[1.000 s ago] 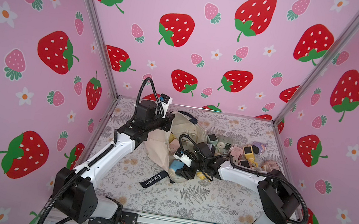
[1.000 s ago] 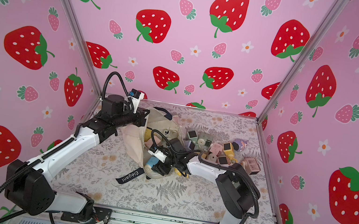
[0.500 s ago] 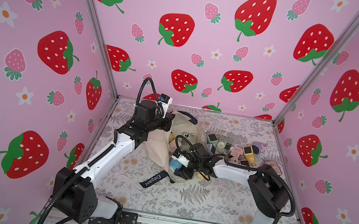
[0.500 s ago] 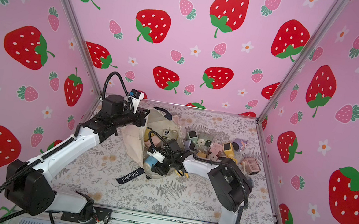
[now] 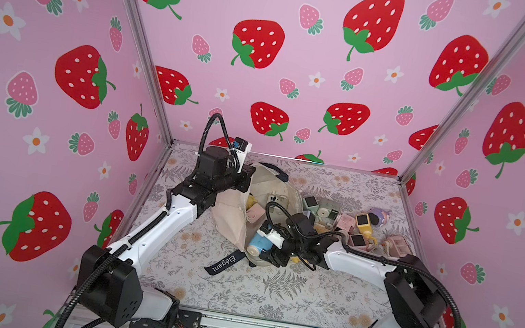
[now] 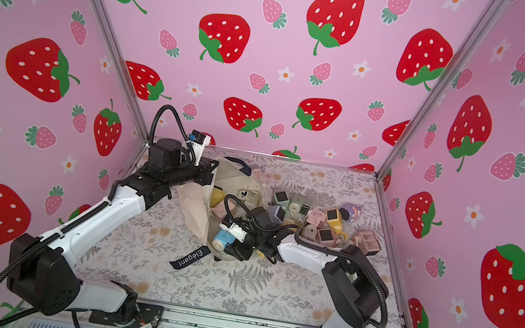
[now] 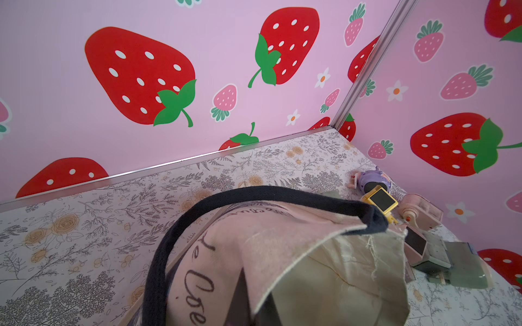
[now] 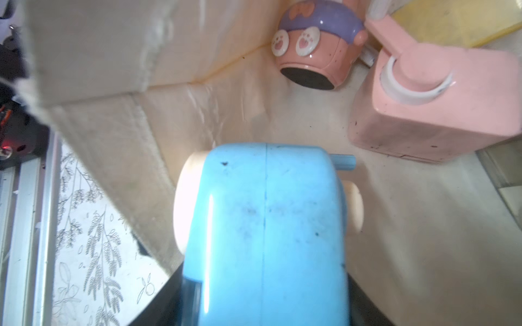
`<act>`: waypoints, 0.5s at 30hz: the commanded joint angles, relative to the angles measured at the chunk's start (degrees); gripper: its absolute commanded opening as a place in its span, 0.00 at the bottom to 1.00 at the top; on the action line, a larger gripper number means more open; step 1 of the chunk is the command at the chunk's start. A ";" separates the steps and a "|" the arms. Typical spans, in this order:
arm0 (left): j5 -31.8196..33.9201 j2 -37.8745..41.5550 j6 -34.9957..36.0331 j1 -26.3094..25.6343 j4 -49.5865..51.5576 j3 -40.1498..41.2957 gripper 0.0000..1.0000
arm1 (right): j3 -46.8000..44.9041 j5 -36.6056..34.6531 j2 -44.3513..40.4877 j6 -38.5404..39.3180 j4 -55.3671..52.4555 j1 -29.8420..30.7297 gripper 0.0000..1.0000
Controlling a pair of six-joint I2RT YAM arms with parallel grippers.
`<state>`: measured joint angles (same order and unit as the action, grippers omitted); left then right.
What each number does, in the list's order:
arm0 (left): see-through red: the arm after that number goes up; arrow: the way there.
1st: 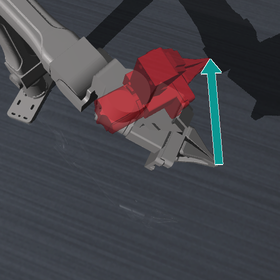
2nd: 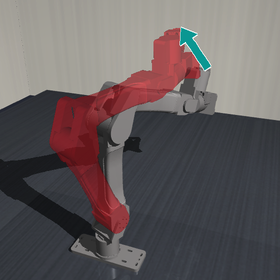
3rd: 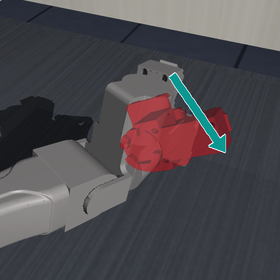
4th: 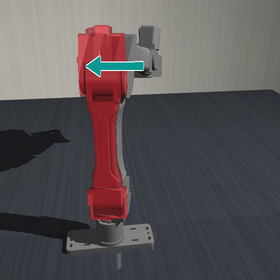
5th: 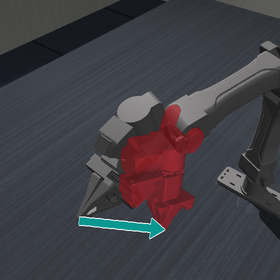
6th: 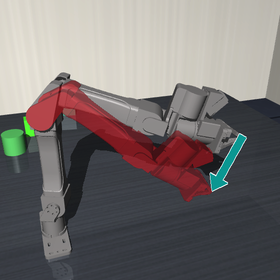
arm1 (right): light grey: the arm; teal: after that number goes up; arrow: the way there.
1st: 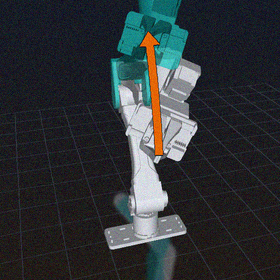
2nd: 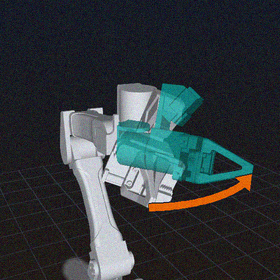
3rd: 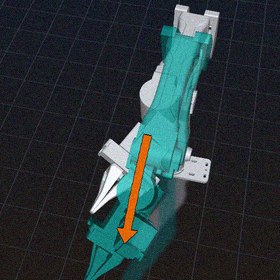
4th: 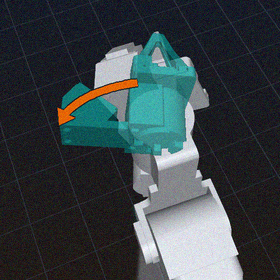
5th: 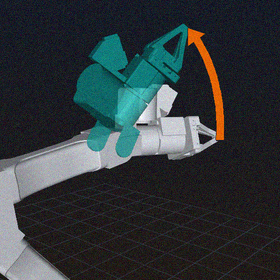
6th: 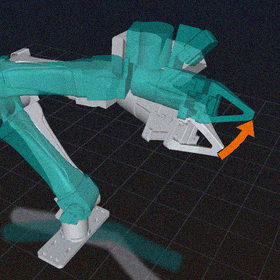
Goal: Take out the pencil sharpeners from the tote bags
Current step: Pick up the pencil sharpener from the canvas bag, then place the pencil sharpener at the center of the board.
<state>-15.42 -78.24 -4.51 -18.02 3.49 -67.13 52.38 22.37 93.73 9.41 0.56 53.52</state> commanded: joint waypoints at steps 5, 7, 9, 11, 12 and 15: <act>0.31 0.54 0.82 -0.04 -1.95 -2.74 0.00 | -5.95 5.29 -10.39 -2.22 5.65 0.38 0.45; 0.17 0.46 0.74 -0.09 -1.99 -2.79 0.00 | -7.91 6.53 -13.15 -3.41 7.60 0.36 0.45; 0.13 0.37 0.66 -0.16 -1.90 -2.83 0.00 | -9.56 6.93 -15.67 -4.59 9.27 0.36 0.44; 0.04 0.42 0.65 -0.09 -1.90 -2.89 0.00 | -11.21 7.43 -18.17 -5.72 10.82 0.36 0.44; 0.05 0.45 0.70 -0.17 -1.89 -2.84 0.00 | -12.04 7.60 -19.77 -6.41 11.62 0.36 0.44; 0.03 0.55 0.65 -0.11 -1.86 -2.81 0.00 | -14.83 6.63 -24.32 -8.18 14.10 0.36 0.43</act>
<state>-15.42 -78.24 -4.54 -18.02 3.51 -67.13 38.85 27.55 73.41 3.33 8.84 53.52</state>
